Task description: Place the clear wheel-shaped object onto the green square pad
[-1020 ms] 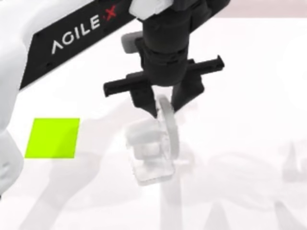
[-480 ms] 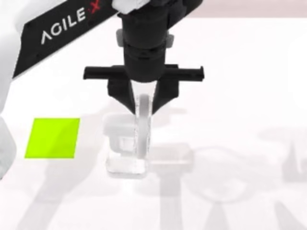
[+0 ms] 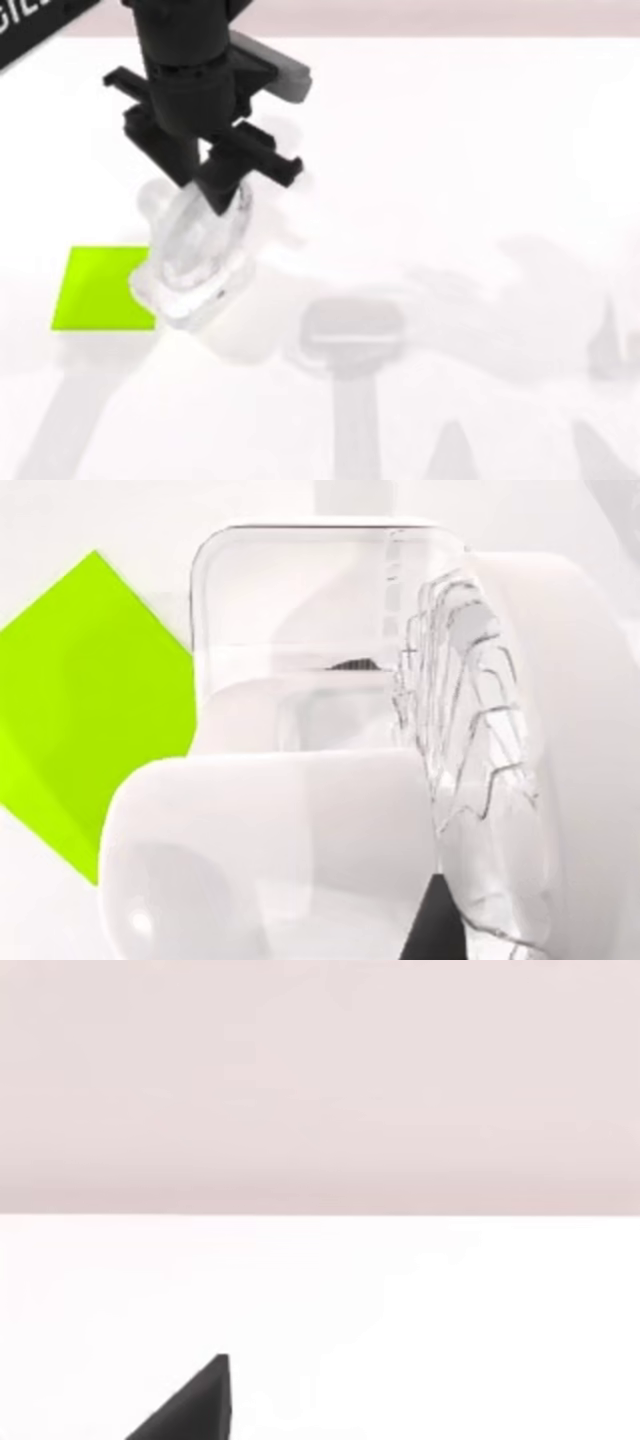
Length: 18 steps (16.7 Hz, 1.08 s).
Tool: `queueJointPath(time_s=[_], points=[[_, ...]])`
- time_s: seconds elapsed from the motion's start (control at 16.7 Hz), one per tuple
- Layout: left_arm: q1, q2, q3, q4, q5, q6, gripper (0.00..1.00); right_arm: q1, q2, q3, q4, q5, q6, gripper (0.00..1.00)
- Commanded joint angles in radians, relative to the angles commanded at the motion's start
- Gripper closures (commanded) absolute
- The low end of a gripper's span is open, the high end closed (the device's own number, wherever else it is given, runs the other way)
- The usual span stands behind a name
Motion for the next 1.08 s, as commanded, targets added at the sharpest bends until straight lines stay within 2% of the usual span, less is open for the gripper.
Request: queueJointPath(time_s=[0.36, 0.6, 0.84, 1.08], points=[[0.166, -0.093, -0.121, 0.048, 0.007, 0.696, 1.00, 0.000, 0.000, 0.000, 0.000, 0.000, 0.000, 0.00], [0.256, -0.144, -0.201, 0.073, 0.009, 1.026, 1.00, 0.000, 0.000, 0.000, 0.000, 0.000, 0.000, 0.00], [0.309, -0.178, -0.254, 0.091, 0.008, 1.188, 1.00, 0.000, 0.000, 0.000, 0.000, 0.000, 0.000, 0.00], [0.315, -0.182, -0.261, 0.093, 0.008, 1.205, 1.00, 0.000, 0.000, 0.000, 0.000, 0.000, 0.000, 0.00]])
